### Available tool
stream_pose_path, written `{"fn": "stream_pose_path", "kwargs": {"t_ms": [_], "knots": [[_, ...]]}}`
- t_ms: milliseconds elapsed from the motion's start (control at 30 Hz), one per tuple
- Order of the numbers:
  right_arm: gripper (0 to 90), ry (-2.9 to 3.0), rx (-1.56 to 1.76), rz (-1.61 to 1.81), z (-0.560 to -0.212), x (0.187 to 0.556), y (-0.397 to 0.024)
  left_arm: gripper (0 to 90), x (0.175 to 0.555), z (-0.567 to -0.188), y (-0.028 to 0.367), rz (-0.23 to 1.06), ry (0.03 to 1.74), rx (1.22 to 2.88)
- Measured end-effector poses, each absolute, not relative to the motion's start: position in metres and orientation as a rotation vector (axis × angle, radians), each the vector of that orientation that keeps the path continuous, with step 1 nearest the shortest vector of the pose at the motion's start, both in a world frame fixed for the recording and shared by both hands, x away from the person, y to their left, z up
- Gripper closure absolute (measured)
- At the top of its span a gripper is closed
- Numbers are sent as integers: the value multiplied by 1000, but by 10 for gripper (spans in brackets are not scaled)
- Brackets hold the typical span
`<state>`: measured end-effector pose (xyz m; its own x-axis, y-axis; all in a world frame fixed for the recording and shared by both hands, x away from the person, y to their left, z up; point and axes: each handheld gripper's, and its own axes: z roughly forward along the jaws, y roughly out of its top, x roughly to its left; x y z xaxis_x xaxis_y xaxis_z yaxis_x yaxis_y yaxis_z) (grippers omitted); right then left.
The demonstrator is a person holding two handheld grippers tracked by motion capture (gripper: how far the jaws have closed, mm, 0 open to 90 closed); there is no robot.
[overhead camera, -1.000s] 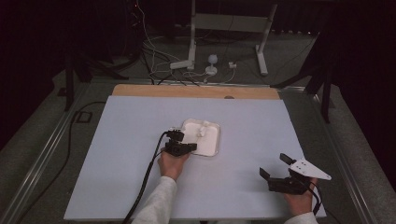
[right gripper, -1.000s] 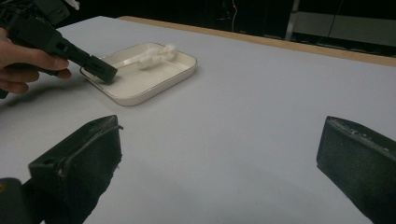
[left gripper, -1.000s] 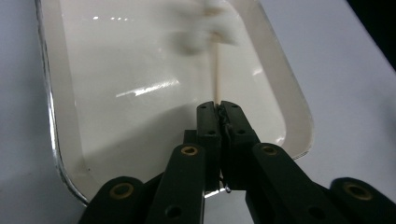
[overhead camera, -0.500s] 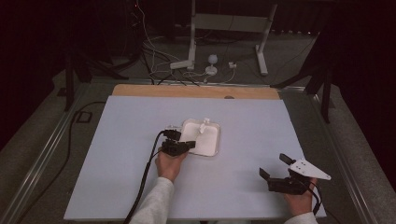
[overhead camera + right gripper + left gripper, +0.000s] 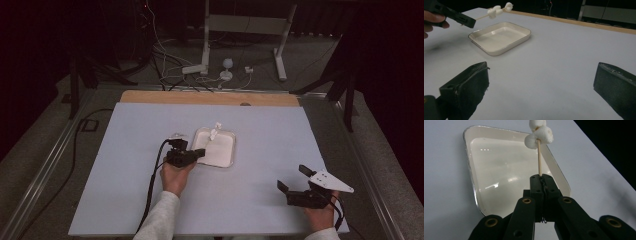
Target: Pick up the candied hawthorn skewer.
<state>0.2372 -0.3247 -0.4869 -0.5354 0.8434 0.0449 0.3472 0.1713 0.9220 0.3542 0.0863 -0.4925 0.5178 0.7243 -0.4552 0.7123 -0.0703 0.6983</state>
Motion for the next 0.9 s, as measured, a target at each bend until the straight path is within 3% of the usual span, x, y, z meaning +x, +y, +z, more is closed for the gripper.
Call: {"fn": "stream_pose_path", "kwargs": {"t_ms": [533,900], "knots": [[0,1983,1115,1366,-486,241,-316,898,334,-477,115,58,1149,1726],[0,1991,1067,1412,-467,254,-310,898,318,-473,134,84,1112,1702]]}}
